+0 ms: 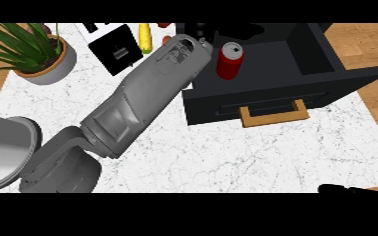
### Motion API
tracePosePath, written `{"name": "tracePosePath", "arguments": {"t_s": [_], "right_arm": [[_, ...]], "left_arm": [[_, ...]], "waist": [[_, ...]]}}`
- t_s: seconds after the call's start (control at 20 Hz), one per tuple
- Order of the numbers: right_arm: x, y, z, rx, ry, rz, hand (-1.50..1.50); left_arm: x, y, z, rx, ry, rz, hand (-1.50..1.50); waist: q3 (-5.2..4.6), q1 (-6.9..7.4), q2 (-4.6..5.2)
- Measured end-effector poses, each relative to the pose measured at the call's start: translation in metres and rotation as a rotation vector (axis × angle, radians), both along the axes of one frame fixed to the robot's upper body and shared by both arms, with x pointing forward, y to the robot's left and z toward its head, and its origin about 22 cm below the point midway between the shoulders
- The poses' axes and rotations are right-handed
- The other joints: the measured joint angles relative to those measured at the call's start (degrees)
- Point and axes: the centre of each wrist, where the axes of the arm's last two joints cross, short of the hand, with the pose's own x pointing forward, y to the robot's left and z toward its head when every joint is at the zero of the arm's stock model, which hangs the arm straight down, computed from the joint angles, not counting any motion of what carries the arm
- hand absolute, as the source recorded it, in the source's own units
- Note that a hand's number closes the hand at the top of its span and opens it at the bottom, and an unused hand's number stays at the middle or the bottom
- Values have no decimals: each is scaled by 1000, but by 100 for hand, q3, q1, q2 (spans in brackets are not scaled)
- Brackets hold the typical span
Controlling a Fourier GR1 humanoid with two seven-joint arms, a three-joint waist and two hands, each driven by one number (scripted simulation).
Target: Pick up the can, place it into the drawer and close the drawer
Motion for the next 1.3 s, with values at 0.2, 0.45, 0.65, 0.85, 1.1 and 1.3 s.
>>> {"name": "tracePosePath", "arguments": {"t_s": [0.2, 0.45, 0.65, 0.85, 1.1, 1.3], "right_arm": [[-1, 4, 9, -117, -40, 8, -150], [6, 11, 12, -252, -77, -2, -150], [13, 21, 13, -390, -90, -27, -150], [25, 30, 8, -550, -82, -60, -150], [46, 43, -16, -719, -51, -85, -150], [59, 53, -35, -830, -14, -110, -150]], "left_arm": [[-1, -1, 0, -33, 2, 0, -150], [-4, -6, 9, -82, -13, -20, -150], [-5, -6, 8, -102, -31, -13, -150], [-6, -12, 18, -100, -46, -13, -150], [-7, -14, 27, -106, -33, -21, -150], [-7, -13, 29, -115, -31, -12, -150]], "waist": [[-1, 31, -8], [-3, 200, -37], [-6, 314, -59], [-7, 446, -90], [-8, 629, -132], [-9, 717, -159]]}}
